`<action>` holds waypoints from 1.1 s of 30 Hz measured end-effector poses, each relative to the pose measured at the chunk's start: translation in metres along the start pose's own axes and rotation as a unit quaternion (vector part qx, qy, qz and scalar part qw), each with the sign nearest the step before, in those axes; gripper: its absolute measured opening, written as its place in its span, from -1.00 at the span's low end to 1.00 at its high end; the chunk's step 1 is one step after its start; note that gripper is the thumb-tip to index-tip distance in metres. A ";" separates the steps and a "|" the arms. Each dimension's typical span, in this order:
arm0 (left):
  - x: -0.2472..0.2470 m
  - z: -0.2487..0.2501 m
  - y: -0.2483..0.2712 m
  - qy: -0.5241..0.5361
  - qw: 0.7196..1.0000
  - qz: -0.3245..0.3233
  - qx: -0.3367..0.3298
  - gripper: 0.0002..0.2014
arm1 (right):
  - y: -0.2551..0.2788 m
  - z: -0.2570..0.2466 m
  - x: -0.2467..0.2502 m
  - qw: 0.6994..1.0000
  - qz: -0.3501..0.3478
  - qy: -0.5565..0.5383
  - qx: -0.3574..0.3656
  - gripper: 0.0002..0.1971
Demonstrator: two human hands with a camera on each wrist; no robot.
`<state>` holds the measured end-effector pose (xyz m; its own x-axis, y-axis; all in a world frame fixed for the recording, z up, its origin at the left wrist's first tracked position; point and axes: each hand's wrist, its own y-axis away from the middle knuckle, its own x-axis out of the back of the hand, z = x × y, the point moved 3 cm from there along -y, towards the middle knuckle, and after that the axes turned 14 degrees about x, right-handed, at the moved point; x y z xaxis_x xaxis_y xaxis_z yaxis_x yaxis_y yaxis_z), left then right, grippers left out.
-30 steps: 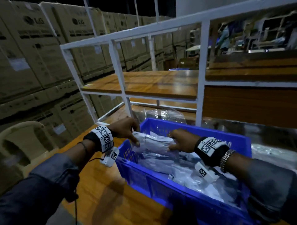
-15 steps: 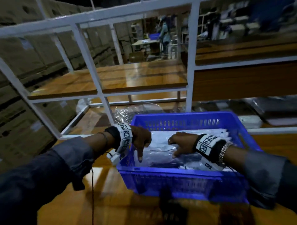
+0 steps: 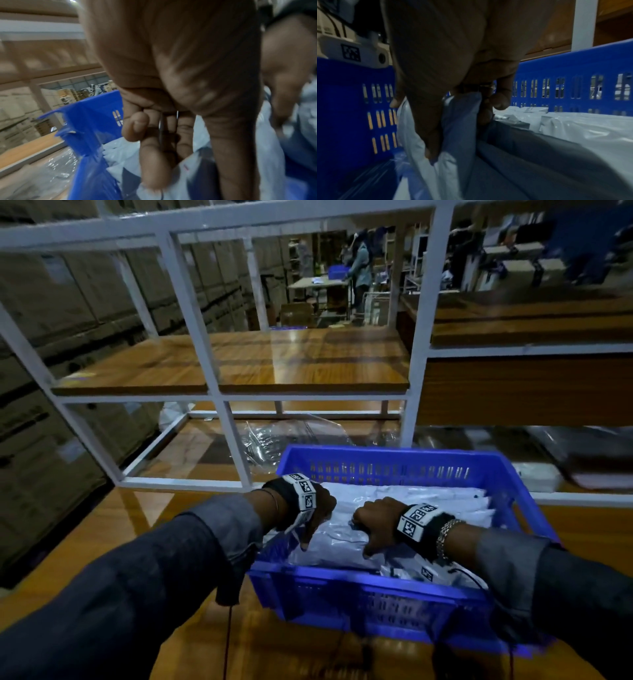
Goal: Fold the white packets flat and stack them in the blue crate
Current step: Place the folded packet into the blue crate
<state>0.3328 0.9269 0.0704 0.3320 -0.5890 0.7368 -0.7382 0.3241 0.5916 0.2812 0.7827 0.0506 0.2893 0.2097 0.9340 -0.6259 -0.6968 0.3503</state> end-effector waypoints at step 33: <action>-0.054 0.044 -0.030 -0.211 0.959 0.183 0.045 -0.80 | -0.018 0.013 -0.038 0.994 0.024 0.104 0.010 0.19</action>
<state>0.3115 0.9163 -0.0018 -0.2124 -0.7007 0.6811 -0.8139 0.5126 0.2735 0.2904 0.7785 0.0081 0.1020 0.3119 0.9446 -0.6197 -0.7228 0.3056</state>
